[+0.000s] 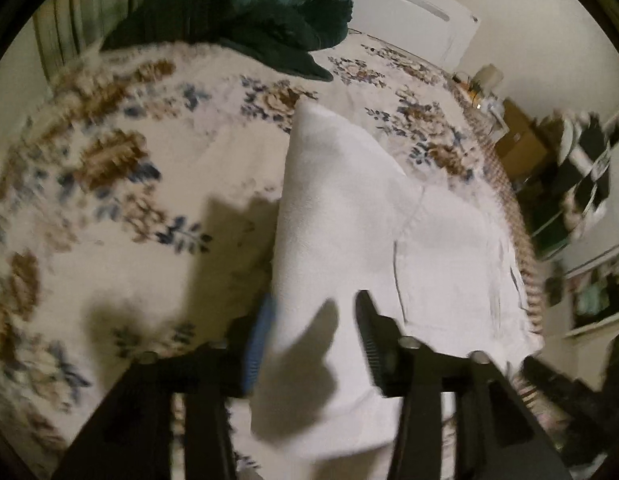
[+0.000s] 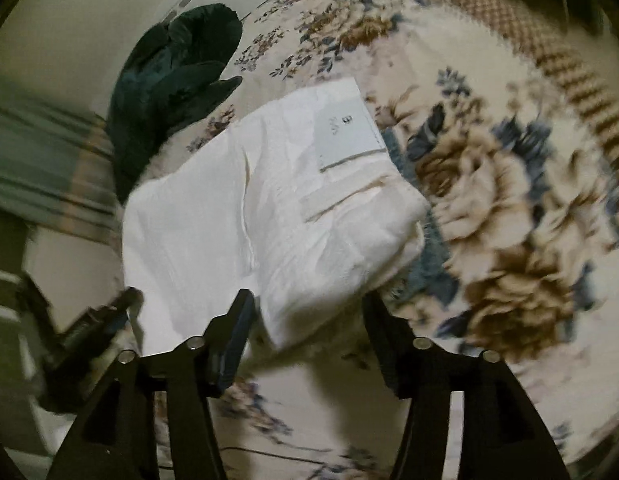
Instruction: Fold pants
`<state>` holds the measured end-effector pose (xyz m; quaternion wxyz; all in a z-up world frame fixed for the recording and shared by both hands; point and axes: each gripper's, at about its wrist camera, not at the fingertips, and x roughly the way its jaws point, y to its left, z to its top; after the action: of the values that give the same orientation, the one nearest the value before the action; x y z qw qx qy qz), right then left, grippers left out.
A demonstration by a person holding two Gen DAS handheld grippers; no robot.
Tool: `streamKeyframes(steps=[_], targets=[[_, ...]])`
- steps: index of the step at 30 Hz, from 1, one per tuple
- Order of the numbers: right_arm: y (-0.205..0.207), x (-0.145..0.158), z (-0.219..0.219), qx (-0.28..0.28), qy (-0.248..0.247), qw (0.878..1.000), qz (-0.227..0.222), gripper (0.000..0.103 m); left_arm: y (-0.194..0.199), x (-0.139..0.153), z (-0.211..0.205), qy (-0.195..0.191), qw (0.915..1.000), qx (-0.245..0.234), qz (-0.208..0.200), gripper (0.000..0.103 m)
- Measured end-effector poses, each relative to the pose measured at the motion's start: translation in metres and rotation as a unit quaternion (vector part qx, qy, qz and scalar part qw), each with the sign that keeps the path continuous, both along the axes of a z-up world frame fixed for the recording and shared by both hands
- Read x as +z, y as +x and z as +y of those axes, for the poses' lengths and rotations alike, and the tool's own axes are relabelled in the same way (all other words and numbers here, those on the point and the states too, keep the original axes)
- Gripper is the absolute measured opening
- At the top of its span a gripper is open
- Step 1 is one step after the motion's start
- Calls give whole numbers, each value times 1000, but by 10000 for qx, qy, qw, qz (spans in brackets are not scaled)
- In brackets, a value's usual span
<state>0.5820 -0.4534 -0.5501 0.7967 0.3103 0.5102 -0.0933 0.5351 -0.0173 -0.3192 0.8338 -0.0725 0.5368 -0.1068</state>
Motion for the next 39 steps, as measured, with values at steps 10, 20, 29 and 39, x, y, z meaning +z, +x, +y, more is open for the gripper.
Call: streamKeyframes(steps=[10,20,29,39], targets=[[-27,96,41,214,-1945,9807,53,102,-58,59,-27,753,9959,-188,-468,91],[-97,191,69,326,-2333,9708,-447,102,-132,138,-26,925,9910,17,-972,91],[-198,292,100,541,-2547,9589,-1126,102,-218,211,-23,1022,9824,295,-1533,91],[-320,388,123,699,-2628,9456,-1787,102,-316,272,-23,1074,9743,483,-1922,91]])
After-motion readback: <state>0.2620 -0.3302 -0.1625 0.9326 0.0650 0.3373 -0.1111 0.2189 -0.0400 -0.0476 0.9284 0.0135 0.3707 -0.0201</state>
